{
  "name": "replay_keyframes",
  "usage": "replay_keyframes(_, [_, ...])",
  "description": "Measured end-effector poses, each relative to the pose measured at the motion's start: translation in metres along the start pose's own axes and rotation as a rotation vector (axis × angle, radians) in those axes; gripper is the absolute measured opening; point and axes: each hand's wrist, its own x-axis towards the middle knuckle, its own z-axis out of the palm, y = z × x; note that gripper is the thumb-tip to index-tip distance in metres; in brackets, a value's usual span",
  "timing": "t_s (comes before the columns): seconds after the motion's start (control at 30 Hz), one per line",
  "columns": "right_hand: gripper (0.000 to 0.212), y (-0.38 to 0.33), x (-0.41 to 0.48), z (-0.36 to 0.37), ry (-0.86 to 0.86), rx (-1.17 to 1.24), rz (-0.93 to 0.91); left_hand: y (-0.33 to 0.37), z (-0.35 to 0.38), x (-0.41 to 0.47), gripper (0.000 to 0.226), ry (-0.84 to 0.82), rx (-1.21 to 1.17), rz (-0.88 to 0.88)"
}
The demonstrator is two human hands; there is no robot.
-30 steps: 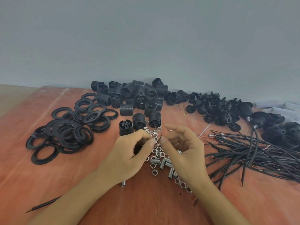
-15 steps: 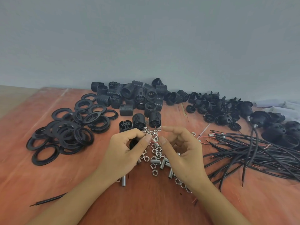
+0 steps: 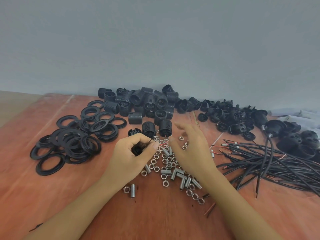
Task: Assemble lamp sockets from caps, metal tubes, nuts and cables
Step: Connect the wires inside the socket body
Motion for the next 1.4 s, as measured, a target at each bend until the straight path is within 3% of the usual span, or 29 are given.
replay_keyframes(0.17, [0.067, -0.006, 0.042, 0.017, -0.227, -0.216, 0.006, -0.004, -0.003, 0.003, 0.016, 0.068, 0.007, -0.041])
replay_keyframes(0.33, [0.058, -0.002, 0.051, 0.025, -0.189, -0.302, 0.053, -0.005, -0.004, 0.004, 0.018, 0.108, 0.013, -0.070])
replay_keyframes(0.43, [0.051, -0.001, 0.048, 0.019, -0.084, -0.196, 0.049, -0.005, -0.004, 0.004, 0.017, 0.124, -0.006, -0.067])
replay_keyframes(0.53, [0.052, -0.003, 0.043, 0.007, 0.044, 0.068, 0.147, -0.005, -0.004, 0.004, 0.017, 0.128, -0.009, -0.073])
replay_keyframes(0.6, [0.046, -0.007, 0.038, -0.003, 0.068, 0.414, 0.282, -0.006, -0.003, 0.004, 0.016, 0.124, -0.009, -0.078])
replay_keyframes(0.7, [0.047, -0.013, 0.028, -0.018, -0.024, 1.151, 0.506, -0.006, -0.003, 0.003, 0.016, 0.119, -0.005, -0.072])
replay_keyframes(0.83, [0.028, -0.014, 0.008, -0.021, -0.216, 1.464, 0.649, -0.005, -0.001, 0.001, 0.017, 0.108, 0.017, -0.046])
replay_keyframes(1.03, [0.032, -0.016, -0.009, -0.012, -0.330, 1.486, 0.622, 0.000, -0.001, -0.001, 0.012, 0.108, 0.050, 0.019])
replay_keyframes(1.17, [0.044, -0.016, -0.012, -0.007, -0.288, 1.434, 0.615, 0.004, 0.000, -0.003, 0.008, 0.101, 0.045, 0.046])
replay_keyframes(1.3, [0.028, -0.015, -0.013, -0.006, -0.260, 1.372, 0.586, 0.006, 0.001, -0.004, 0.010, 0.097, 0.025, 0.046])
replay_keyframes(1.4, [0.046, -0.016, -0.014, -0.005, -0.224, 1.290, 0.559, 0.006, 0.000, -0.003, 0.014, 0.099, 0.018, 0.045])
